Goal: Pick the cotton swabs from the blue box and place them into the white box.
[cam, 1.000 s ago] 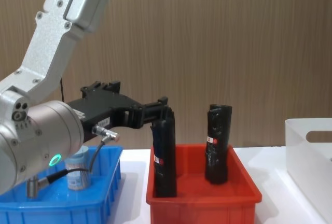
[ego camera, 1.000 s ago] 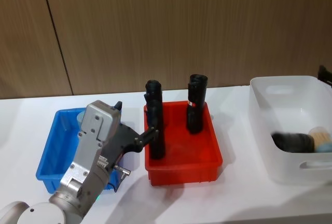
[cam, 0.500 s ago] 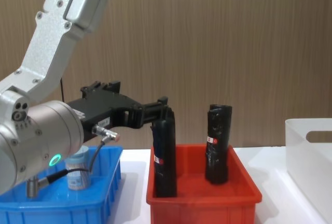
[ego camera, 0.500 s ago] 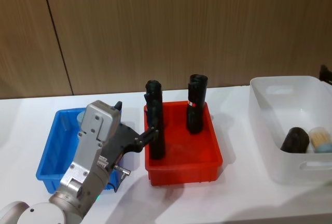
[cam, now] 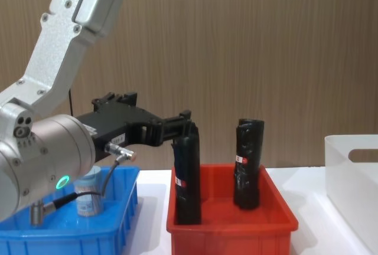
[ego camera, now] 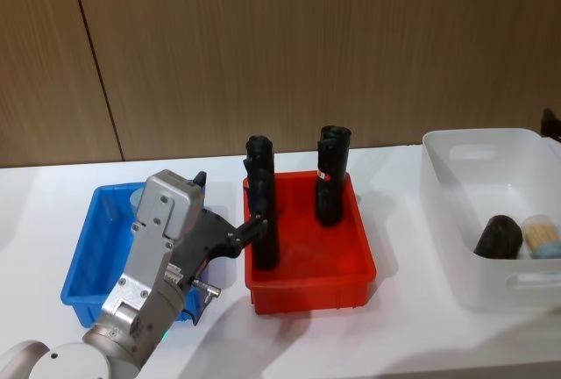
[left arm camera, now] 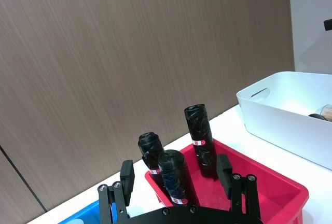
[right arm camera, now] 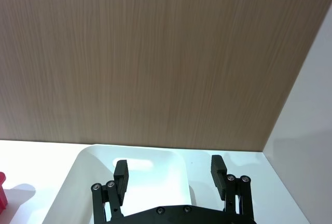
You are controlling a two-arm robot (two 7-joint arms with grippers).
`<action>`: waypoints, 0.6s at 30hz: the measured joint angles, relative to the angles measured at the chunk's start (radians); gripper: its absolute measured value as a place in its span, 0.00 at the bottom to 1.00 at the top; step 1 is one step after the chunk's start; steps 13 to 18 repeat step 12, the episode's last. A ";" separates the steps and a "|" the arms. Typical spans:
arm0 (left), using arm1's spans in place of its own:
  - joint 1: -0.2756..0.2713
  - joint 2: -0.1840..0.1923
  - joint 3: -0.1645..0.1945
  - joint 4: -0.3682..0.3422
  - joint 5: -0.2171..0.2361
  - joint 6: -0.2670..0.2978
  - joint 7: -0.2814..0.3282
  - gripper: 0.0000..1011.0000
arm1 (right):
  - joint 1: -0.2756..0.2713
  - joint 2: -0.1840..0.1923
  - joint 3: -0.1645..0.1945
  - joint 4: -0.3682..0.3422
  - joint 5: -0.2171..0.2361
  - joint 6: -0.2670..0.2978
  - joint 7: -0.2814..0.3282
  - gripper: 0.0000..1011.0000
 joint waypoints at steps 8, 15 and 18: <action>0.000 0.000 0.000 0.000 0.000 0.000 0.000 0.99 | -0.001 0.000 0.001 -0.001 0.000 -0.001 0.001 0.99; 0.000 0.000 0.000 0.000 0.000 0.000 0.000 0.99 | -0.001 0.000 0.001 -0.001 0.000 -0.001 0.001 0.99; 0.000 0.000 0.000 0.000 0.000 0.000 0.000 0.99 | -0.001 0.000 0.001 -0.001 0.000 -0.001 0.001 0.99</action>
